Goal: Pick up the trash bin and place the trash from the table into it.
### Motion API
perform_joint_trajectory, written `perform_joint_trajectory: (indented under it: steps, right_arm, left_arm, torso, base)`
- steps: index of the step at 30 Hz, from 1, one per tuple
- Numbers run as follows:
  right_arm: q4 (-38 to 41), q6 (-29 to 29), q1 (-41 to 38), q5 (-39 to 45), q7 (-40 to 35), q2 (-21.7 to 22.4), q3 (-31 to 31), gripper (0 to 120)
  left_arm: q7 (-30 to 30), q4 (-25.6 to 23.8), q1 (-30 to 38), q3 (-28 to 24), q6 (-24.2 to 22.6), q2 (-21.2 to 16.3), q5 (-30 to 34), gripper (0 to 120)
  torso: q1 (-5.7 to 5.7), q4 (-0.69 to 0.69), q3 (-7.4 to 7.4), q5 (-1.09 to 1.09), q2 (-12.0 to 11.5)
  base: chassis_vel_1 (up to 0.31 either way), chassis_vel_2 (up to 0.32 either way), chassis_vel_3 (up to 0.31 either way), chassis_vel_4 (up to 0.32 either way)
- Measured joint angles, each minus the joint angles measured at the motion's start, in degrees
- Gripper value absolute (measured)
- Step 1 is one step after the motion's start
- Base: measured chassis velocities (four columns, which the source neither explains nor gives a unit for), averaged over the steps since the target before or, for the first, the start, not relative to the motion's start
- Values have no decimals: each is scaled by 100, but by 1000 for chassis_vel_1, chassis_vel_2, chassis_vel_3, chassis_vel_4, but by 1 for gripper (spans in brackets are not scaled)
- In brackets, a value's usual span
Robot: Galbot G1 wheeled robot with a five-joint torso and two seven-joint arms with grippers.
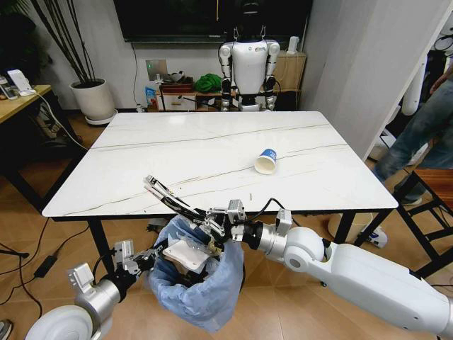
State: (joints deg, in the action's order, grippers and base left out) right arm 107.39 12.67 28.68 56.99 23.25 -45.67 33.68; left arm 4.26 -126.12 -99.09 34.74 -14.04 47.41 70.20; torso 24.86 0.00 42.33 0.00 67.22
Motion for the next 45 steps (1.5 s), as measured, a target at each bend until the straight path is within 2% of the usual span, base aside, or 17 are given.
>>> perform_joint_trajectory:
  steps: [17, 21, 27, 29, 34, 36, 37, 40, 42, 45]
  right_arm:
    - [26, 30, 55, -36, 15, 2, 6, 25]
    - [26, 34, 52, -37, 27, 5, 9, 26]
    - [24, 40, 48, -34, 50, 7, 12, 40]
    - [25, 43, 51, -34, 50, 7, 12, 40]
    - [85, 65, 68, 60, -40, -9, -216, 62]
    - [85, 64, 68, 72, -54, -12, -245, 62]
    - [83, 58, 66, 105, -88, -23, -339, 67]
    - [-38, -155, 116, 260, -492, -102, -927, 84]
    - [-103, -256, 158, 288, -708, -114, -1117, 87]
    - [-303, -497, 292, 217, -1332, -111, -1533, 97]
  left_arm:
    - [14, 12, 52, 17, 0, -34, 32, 0]
    - [15, 18, 62, 14, 0, -36, 38, 0]
    - [17, 19, 50, 17, 0, -48, 42, 0]
    - [18, 19, 44, 17, 0, -51, 42, 0]
    - [20, -21, -40, 37, 2, -56, 20, 0]
    - [20, -24, -50, 40, 2, -56, 16, 0]
    - [20, -32, -70, 45, 2, -55, 7, 0]
    - [21, -90, -146, 85, 2, -31, -17, 0]
    - [21, -107, -165, 100, 2, -34, -20, 0]
    - [21, -139, -172, 124, 4, -69, -19, 0]
  torso:
    - [0, 0, 0, 0, 0]
    - [0, 0, 0, 0, 0]
    - [0, 0, 0, 0, 0]
    - [0, 0, 0, 0, 0]
    - [0, 0, 0, 0, 0]
    - [0, 0, 0, 0, 0]
    - [0, 0, 0, 0, 0]
    - [0, 2, 0, 0, 0]
    - [0, 2, 0, 0, 0]
    - [0, -1, 0, 0, 0]
  base:
    - [0, 0, 0, 0]
    - [0, 0, 0, 0]
    - [0, 0, 0, 0]
    - [0, 0, 0, 0]
    - [0, 0, 0, 0]
    - [0, 0, 0, 0]
    - [0, 0, 0, 0]
    - [0, 0, 0, 0]
    - [0, 0, 0, 0]
    - [0, 0, 0, 0]
